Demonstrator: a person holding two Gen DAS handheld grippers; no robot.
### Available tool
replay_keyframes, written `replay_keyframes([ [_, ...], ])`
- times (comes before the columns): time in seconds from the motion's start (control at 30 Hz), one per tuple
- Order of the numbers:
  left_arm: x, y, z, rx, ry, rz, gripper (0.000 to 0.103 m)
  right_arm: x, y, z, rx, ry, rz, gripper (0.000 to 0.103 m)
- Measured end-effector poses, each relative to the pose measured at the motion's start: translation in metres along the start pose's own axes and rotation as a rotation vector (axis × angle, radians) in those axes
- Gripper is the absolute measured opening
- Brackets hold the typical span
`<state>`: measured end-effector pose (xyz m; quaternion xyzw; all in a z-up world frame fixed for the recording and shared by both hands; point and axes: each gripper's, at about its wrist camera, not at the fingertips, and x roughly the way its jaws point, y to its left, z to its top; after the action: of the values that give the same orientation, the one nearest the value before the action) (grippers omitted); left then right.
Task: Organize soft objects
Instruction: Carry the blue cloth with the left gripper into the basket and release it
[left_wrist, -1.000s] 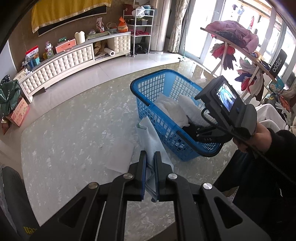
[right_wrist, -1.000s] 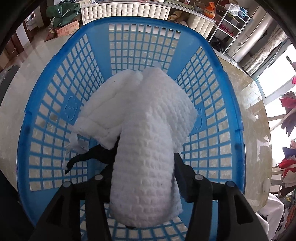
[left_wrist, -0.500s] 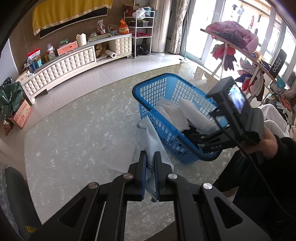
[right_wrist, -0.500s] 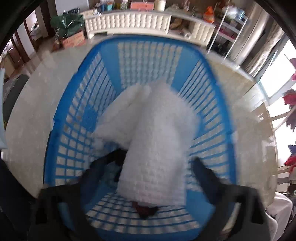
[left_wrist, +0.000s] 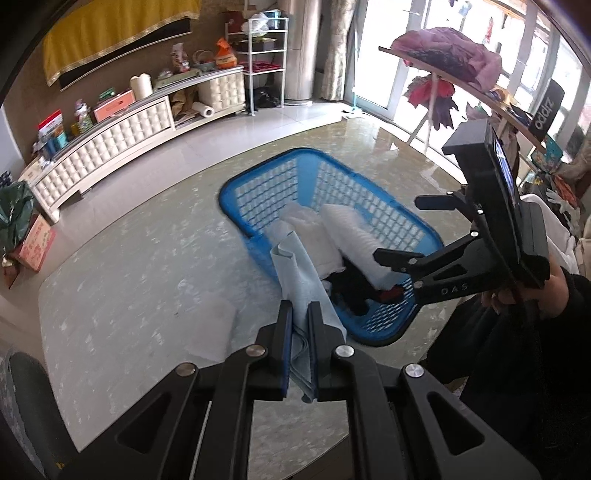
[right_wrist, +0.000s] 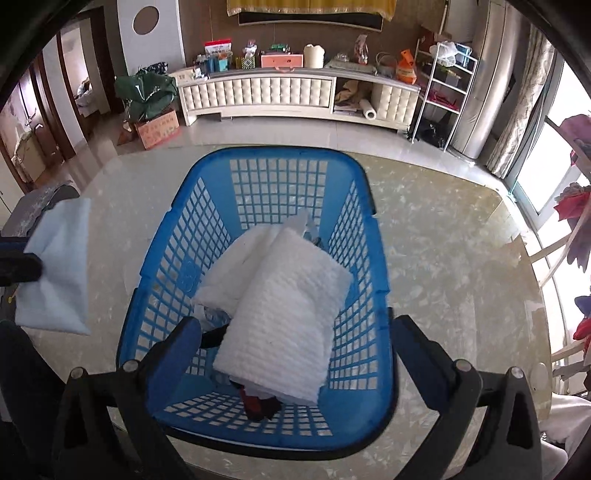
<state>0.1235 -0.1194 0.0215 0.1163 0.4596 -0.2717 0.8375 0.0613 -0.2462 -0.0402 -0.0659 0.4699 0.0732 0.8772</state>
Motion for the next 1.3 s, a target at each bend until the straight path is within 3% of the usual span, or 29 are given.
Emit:
replay_keyframes([
  [0.5,0.056,-0.039,0.029,0.065,0.081,-0.045,0.007,0.009,-0.031,-0.008,0.045,-0.014,0.023,0.103],
  [0.8,0.097,-0.032,0.030,0.053,0.165,-0.022,0.007,0.005,-0.037,-0.009,0.081,-0.015,0.036,0.103],
  [1.17,0.117,-0.030,0.027,0.054,0.198,0.005,0.008,0.006,-0.036,-0.011,0.076,0.007,0.050,0.103],
  [1.23,0.116,-0.030,0.028,0.054,0.192,0.004,0.017,0.006,-0.036,-0.012,0.074,0.011,0.052,0.103],
  [1.3,0.113,-0.030,0.029,0.052,0.178,0.001,0.038,0.006,-0.037,-0.013,0.072,0.014,0.053,0.103],
])
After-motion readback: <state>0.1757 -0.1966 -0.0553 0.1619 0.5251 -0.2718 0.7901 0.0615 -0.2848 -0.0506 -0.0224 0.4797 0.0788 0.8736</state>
